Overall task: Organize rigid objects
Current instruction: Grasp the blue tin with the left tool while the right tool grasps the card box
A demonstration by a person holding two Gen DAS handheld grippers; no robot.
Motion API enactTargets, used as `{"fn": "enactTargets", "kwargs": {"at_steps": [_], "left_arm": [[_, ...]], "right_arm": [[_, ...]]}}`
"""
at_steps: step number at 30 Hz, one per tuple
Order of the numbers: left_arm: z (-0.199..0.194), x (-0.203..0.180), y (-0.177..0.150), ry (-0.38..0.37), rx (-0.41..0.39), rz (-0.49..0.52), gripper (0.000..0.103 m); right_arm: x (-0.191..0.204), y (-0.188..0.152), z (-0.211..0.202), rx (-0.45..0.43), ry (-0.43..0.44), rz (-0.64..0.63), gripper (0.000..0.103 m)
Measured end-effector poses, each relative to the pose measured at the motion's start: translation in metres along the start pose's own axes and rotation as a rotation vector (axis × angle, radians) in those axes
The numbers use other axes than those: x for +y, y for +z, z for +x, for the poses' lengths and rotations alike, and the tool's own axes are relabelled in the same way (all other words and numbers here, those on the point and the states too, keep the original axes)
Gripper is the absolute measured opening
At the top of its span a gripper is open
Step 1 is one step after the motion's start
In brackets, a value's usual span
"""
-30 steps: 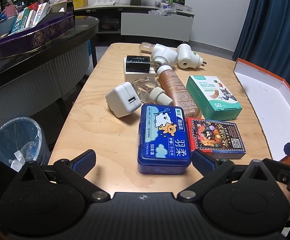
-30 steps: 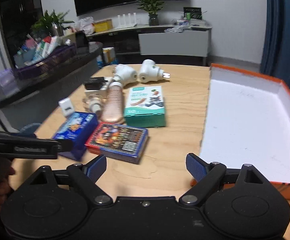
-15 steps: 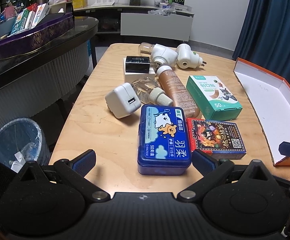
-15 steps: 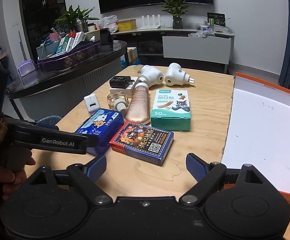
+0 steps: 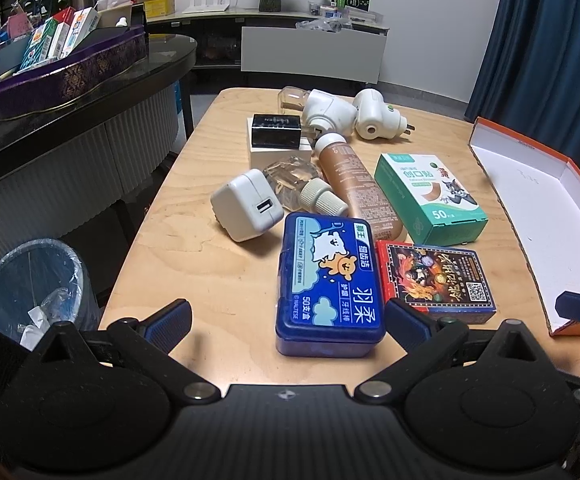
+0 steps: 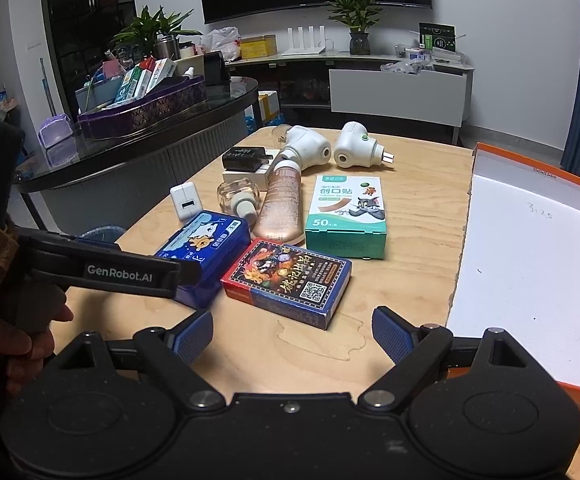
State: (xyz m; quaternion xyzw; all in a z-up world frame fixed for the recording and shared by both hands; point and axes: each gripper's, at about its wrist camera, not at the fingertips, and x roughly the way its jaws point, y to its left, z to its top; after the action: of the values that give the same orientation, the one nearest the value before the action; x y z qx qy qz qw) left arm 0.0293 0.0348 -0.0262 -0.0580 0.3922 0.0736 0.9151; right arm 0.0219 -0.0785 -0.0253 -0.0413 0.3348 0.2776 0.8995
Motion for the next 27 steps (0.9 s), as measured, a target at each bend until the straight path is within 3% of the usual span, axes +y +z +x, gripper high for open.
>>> {"fn": "enactTargets", "kwargs": {"at_steps": [15, 17, 20, 27], "left_arm": [[0.029, -0.008, 0.011, 0.010, 0.000, 0.068, 0.103], [0.034, -0.009, 0.010, -0.002, 0.002, 0.085, 0.091], [0.034, -0.009, 0.008, -0.030, -0.021, 0.103, 0.066], [0.014, -0.005, 0.001, -0.108, -0.051, 0.104, 0.063]], "right_arm": [[0.000, 0.001, 0.013, 0.020, 0.005, -0.028, 0.102], [0.000, 0.002, 0.017, 0.023, 0.006, -0.053, 0.102], [0.000, 0.008, 0.026, 0.036, 0.009, -0.095, 0.102], [0.002, 0.027, 0.054, 0.101, 0.045, -0.233, 0.102]]}}
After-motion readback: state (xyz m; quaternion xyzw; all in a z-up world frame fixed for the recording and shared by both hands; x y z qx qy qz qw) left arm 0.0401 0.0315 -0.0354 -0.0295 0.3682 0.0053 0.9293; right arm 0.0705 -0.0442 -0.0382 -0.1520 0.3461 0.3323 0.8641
